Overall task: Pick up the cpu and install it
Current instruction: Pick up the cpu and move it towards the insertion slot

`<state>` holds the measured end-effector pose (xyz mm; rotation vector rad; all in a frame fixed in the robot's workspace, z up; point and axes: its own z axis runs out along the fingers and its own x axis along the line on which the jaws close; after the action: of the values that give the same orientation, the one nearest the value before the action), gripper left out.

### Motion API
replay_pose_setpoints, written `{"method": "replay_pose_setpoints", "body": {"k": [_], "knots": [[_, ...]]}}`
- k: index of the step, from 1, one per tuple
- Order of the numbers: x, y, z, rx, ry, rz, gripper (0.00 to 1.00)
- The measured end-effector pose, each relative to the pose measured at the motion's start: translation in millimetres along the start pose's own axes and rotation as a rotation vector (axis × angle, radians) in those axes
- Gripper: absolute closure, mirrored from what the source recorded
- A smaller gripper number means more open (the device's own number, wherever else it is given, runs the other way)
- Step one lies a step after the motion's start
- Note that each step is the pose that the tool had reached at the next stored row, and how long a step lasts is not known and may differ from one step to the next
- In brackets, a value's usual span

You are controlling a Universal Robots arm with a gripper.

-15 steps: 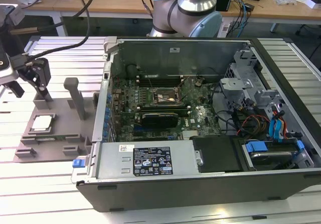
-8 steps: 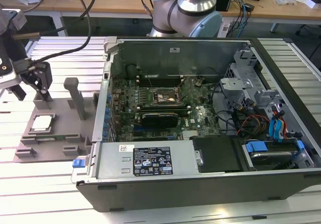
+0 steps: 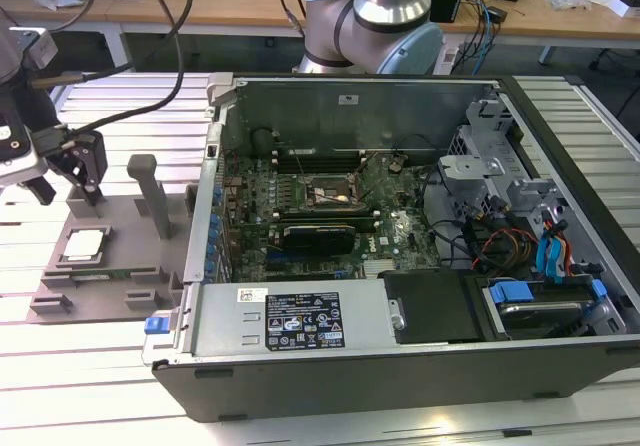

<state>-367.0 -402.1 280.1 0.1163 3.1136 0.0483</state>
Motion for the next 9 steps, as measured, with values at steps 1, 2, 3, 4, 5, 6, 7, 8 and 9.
{"method": "replay_pose_setpoints", "body": {"k": [1, 2, 3, 4, 5, 6, 7, 8, 9], "knots": [[0.0, 0.0, 0.7, 0.0, 0.0, 0.0, 0.4], [0.0, 0.0, 1.5, 0.0, 0.0, 0.0, 0.4], [0.0, -0.1, 2.2, -0.0001, -0.0001, 0.0, 0.4], [0.1, -0.1, 3.5, 0.0, -0.0001, 0.0, 0.4], [0.1, -0.1, 4.1, 0.0, -0.0001, 0.0, 0.4], [0.1, -0.2, 5.1, 0.0, 0.0, 0.0, 0.4], [0.2, -0.2, 6.4, 0.0, 0.0, 0.0, 0.4], [0.2, -0.3, 8.4, 0.0, 0.0, 0.0, 0.4], [0.3, -0.3, 9.7, 0.0001, 0.0002, 0.0, 0.4]]}}
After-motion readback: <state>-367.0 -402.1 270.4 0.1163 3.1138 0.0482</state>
